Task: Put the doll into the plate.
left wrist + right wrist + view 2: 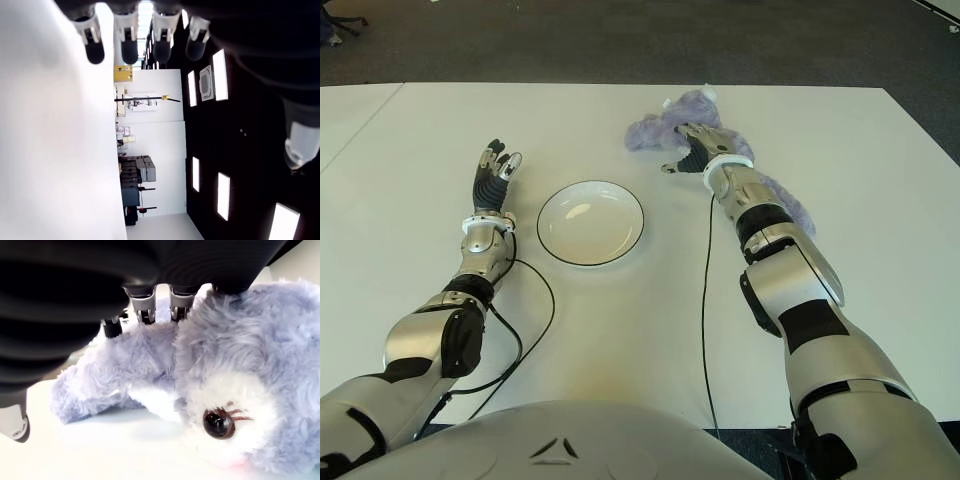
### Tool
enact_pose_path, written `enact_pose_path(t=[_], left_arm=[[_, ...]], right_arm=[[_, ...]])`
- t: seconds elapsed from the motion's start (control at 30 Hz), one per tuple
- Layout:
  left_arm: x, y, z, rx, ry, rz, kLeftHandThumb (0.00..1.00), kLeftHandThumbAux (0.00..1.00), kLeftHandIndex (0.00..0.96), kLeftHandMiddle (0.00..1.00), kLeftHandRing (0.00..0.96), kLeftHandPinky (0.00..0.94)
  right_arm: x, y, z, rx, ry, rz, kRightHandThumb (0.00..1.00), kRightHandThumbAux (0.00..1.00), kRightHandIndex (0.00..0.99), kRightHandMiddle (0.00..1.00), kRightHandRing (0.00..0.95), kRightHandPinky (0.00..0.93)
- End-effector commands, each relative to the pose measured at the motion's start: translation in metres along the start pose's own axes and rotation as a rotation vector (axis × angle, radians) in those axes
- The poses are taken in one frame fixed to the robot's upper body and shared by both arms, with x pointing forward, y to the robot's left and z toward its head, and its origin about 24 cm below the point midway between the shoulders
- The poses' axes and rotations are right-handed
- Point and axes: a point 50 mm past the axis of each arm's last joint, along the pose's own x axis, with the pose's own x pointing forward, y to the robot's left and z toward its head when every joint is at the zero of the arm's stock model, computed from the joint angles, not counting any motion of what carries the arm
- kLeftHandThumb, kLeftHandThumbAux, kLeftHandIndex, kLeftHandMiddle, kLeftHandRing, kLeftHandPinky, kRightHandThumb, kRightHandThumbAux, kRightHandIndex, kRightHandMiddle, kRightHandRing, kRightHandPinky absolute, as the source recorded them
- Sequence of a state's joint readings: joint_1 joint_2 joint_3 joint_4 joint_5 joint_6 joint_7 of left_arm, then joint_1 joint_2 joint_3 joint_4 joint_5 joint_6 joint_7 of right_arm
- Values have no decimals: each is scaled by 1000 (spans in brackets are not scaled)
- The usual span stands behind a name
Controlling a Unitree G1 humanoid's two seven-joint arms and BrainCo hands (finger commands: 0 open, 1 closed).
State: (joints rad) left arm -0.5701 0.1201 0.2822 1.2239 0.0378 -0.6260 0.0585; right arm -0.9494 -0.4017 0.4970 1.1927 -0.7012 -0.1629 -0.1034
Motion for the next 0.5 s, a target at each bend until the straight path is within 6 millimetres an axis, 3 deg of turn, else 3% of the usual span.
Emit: enact_pose_path(t=[0.03, 0.23, 0.37, 0.5], left_arm=[[-76, -3, -93, 10, 465, 4, 0, 505, 20, 80, 78, 63], [-77, -4, -94, 17, 462, 4, 0, 506, 18, 80, 77, 62], [-77, -4, -94, 13, 464, 8, 0, 504, 25, 82, 79, 68], [-77, -3, -94, 21, 460, 3, 0, 516, 16, 79, 77, 65]], right_arm=[[-7, -1, -13, -1, -1, -1, 171, 481, 44, 0, 0, 0], [-18, -17, -4, -30, -83, -101, 160, 481, 26, 0, 0, 0], [-75, -42, 26, -112, -209, -284, 191, 468, 41, 0, 0, 0], [-88, -44, 31, -138, -213, -349, 218, 453, 46, 0, 0, 0]])
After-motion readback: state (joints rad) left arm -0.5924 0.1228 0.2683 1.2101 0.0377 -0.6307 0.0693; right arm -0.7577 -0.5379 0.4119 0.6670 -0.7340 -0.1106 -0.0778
